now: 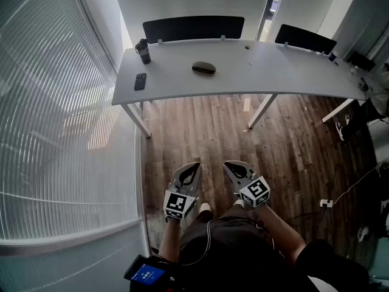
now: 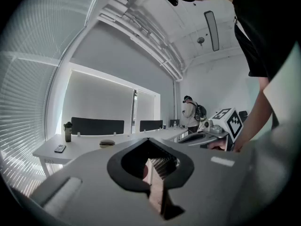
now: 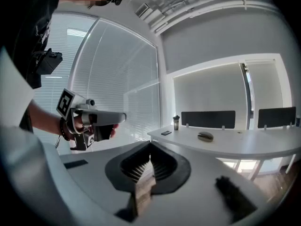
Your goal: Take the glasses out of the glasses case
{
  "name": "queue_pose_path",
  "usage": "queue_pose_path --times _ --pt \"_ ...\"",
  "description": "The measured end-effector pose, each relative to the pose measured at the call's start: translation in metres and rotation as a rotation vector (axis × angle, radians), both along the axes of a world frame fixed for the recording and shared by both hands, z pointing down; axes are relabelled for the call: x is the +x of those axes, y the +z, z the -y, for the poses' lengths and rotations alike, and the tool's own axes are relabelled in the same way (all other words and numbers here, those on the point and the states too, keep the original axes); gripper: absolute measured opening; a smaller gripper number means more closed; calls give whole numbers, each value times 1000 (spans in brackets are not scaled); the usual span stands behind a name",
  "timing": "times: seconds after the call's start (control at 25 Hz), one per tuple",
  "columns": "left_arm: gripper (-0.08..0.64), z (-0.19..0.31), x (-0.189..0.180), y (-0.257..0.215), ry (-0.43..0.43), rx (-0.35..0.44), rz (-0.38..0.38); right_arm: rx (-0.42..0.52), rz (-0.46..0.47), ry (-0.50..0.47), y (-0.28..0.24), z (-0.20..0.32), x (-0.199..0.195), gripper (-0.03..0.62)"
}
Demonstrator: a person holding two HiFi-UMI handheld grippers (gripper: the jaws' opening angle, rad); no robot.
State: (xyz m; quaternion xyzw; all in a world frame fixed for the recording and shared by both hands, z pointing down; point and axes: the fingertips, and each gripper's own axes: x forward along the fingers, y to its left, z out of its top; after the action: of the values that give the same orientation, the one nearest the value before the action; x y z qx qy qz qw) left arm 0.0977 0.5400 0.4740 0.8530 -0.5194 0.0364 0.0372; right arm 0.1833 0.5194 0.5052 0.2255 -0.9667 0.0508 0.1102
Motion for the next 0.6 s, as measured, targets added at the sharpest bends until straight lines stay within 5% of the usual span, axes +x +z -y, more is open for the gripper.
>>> queue_pose_path --times 0.6 --pt "1 -16 35 57 60 -105 -19 -115 -44 -1 44 -36 -2 8"
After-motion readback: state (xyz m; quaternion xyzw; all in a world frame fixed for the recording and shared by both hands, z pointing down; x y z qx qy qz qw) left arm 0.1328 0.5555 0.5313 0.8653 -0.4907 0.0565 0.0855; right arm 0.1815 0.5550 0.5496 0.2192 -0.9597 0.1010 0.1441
